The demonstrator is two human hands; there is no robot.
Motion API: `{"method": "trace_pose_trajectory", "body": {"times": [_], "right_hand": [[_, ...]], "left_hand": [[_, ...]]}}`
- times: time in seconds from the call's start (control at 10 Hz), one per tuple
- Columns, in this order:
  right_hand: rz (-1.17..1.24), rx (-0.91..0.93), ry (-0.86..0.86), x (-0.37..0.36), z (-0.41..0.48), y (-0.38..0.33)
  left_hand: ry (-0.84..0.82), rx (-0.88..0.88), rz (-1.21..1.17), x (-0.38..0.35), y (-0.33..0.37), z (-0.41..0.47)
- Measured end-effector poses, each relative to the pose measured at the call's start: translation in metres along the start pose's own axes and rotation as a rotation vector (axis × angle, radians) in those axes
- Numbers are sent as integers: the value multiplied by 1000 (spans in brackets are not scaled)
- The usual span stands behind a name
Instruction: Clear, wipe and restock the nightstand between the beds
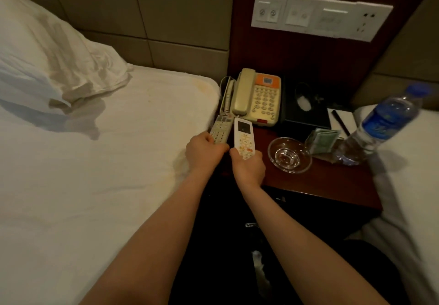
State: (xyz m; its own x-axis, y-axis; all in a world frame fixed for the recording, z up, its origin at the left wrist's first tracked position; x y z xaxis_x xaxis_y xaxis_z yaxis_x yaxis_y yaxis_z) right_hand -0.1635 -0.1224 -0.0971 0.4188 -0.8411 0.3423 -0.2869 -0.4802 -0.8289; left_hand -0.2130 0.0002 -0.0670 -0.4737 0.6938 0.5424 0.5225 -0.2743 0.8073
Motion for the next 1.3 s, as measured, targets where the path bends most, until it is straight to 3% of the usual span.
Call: {"method": "trace_pose_trajectory", "body": {"times": [0.2,0.4,0.8,1.3], "right_hand": [[5,-24,67,19,4,19],[-19,-4,56,16,13,20],[-208,-8,31,14,19,21],[-208,-26,-55,26,-5,24]], "left_hand": [[-30,-66,48,-27,0,-12],[-9,-19,58,-37,-11,-7],[-19,-44,61,-55,-28,3],[-210,-5,104,-48,-21,-12]]}}
Point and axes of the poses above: each hand's wrist, its own z-axis towards the middle knuckle, its own x-axis out of the back of the hand, y = z × x, the point moved 5 cm from there along z, towards the middle knuckle, and after that the axes turned 14 degrees about -y, right-handed, at the moved point
